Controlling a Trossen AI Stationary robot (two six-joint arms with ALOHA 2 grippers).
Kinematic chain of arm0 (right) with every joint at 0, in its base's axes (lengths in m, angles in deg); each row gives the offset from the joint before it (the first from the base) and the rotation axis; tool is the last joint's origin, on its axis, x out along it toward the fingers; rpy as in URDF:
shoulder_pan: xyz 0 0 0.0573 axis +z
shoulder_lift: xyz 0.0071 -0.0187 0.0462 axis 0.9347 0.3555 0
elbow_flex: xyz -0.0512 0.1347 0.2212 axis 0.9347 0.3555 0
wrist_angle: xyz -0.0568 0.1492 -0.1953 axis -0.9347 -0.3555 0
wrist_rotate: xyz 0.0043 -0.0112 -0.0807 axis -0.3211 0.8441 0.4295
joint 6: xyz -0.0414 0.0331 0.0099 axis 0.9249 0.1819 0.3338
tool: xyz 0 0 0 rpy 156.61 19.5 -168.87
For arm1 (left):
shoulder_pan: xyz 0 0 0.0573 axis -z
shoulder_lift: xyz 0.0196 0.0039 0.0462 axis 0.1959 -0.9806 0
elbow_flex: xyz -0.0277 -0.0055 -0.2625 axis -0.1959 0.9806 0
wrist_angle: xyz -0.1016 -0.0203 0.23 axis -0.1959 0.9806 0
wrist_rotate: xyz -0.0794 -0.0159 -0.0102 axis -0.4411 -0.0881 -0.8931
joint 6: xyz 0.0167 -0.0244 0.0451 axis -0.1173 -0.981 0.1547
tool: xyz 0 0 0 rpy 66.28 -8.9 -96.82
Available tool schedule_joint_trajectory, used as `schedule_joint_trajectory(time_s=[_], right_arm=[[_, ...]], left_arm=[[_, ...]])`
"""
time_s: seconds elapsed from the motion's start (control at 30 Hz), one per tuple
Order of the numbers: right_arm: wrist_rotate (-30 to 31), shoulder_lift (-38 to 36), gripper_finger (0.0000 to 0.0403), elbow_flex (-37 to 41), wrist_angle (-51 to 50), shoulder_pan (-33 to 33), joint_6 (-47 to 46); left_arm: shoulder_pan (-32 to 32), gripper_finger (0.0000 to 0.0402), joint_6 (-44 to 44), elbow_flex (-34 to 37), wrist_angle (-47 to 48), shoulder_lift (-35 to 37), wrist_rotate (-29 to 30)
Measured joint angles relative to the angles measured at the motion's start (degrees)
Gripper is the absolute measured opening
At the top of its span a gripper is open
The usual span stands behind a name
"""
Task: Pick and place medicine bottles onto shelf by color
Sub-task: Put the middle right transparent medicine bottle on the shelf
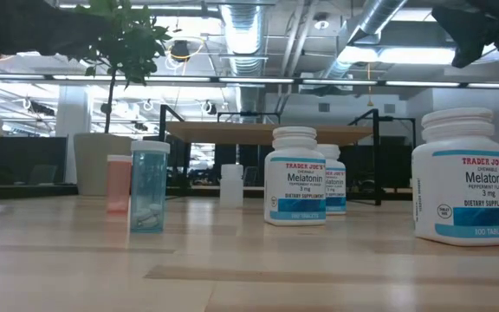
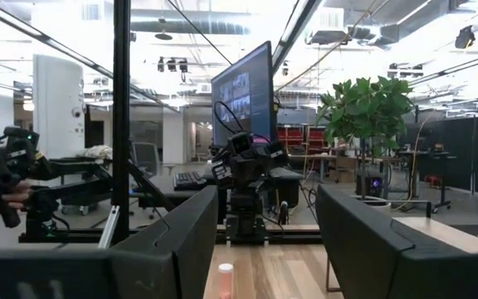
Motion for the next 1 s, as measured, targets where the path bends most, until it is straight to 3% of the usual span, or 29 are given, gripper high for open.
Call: schedule_joint_trajectory(time_s=[0.5, 0.63, 0.87, 1.0], right_arm=[[0.0, 0.0, 0.0227, 0.0, 0.0, 0.0, 0.0], [0.0, 0.0, 0.0227, 0.0, 0.0, 0.0, 0.0], [0.2, 0.0, 0.0227, 0.0, 0.0, 0.0, 0.0], [0.2, 0.0, 0.0227, -0.1, 1.5, 0.0, 0.0]], left_arm=[[-0.1, 0.0133, -17.6, 0.0, 1.3, 0.0, 0.1], [-0.1, 0.0172, -21.3, 0.0, 2.6, 0.0, -0.9], [-0.1, 0.0264, -20.8, 0.0, 2.6, 0.0, 4.4], [-0.1, 0.0288, -19.2, 0.0, 2.1, 0.0, 5.0]])
